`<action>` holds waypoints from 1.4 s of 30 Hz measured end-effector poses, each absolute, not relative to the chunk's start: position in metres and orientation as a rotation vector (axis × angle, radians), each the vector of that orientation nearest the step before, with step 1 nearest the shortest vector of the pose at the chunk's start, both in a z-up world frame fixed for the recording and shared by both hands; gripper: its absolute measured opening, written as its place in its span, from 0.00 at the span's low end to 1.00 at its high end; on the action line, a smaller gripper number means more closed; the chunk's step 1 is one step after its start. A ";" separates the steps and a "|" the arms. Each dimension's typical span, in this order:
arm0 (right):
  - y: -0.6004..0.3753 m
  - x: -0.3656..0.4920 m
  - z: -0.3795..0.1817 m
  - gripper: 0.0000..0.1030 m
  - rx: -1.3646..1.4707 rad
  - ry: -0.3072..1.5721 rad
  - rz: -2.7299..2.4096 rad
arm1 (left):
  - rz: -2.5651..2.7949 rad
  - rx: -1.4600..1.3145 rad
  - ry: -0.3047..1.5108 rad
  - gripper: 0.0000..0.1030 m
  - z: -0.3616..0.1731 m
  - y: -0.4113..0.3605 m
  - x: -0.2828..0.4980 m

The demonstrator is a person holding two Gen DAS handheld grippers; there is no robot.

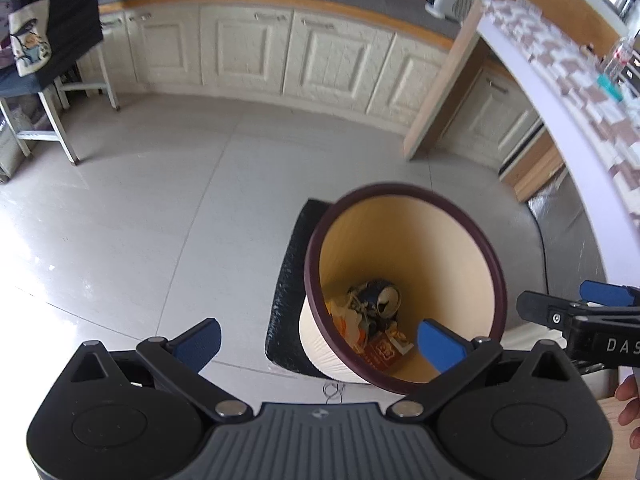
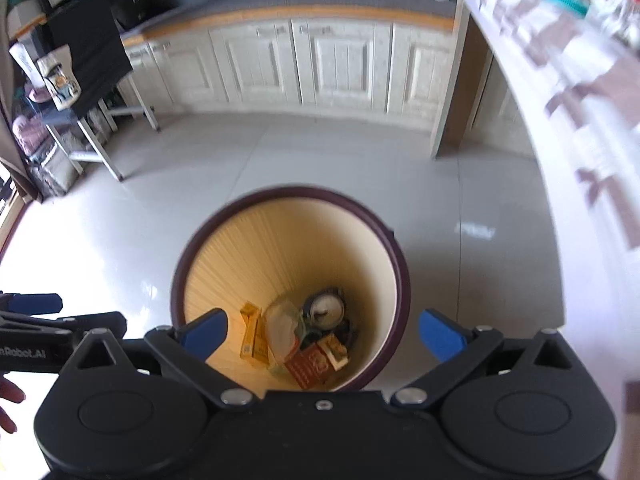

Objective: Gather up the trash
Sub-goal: 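Move both grippers back over the table toward the brown cardboard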

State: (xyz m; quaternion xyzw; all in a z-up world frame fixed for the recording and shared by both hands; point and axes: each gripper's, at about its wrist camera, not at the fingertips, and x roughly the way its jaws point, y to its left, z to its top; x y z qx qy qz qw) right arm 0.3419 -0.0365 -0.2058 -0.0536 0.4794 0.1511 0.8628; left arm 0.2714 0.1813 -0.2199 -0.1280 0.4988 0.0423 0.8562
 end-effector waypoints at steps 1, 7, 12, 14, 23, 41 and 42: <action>-0.036 0.337 -0.201 1.00 -0.116 0.988 0.321 | 0.092 -0.267 1.032 1.00 -0.214 0.182 0.266; -0.037 0.309 -0.168 1.00 -0.103 0.897 0.355 | 0.100 -0.258 0.921 1.00 -0.178 0.180 0.232; -0.043 0.277 -0.138 1.00 -0.087 0.800 0.385 | 0.106 -0.239 0.817 1.00 -0.146 0.172 0.202; -0.051 0.263 -0.126 1.00 -0.066 0.760 0.397 | 0.099 -0.237 0.778 1.00 -0.132 0.167 0.191; -0.096 0.213 -0.071 1.00 -0.048 0.584 0.370 | 0.047 -0.209 0.610 1.00 -0.079 0.129 0.161; -0.245 0.155 0.008 1.00 -0.045 0.323 0.198 | -0.181 -0.129 0.349 1.00 0.011 -0.019 0.157; -0.255 0.155 0.010 1.00 -0.046 0.314 0.184 | -0.197 -0.126 0.342 1.00 0.015 -0.029 0.160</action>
